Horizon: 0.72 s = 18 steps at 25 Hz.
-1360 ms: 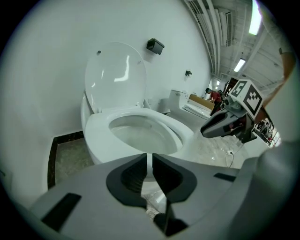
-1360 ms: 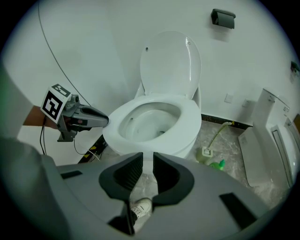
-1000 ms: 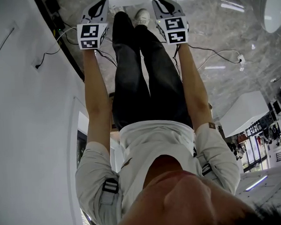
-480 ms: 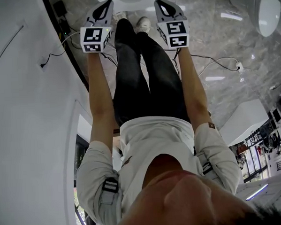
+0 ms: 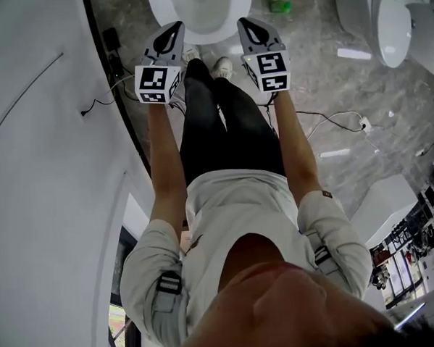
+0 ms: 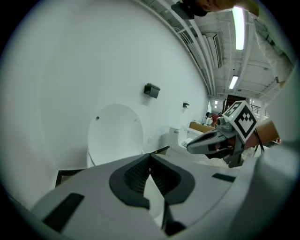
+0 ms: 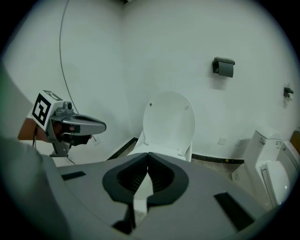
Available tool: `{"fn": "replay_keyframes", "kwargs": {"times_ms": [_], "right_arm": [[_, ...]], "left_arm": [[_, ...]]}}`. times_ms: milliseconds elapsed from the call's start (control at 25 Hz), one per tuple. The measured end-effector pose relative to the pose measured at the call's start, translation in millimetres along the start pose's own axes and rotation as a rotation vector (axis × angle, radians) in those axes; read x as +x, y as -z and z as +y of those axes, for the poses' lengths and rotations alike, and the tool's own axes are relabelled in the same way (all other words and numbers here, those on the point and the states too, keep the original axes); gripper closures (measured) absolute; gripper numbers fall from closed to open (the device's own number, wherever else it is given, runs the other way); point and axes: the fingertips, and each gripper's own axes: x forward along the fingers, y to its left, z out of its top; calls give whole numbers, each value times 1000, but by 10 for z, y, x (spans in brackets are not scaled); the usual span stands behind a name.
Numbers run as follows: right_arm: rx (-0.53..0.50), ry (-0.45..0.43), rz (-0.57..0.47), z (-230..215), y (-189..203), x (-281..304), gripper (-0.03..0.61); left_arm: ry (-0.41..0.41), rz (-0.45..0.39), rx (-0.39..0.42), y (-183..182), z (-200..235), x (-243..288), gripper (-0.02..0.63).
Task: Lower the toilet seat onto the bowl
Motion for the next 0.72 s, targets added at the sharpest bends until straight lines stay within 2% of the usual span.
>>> {"fn": "replay_keyframes", "kwargs": {"times_ms": [160,400,720], "right_arm": [[-15,-2,-74,-2,-485,-329,558],[-46,-25,-180,30,-1153,-918,558],[-83,-38,-324,42,-2054,-1640,558]], "left_arm": [[-17,-85,24,-627,-138,-182,592],[-45,-166,69,-1472,-380,-549,592],[-81,-234,137,-2340,-657,-948,592]]}}
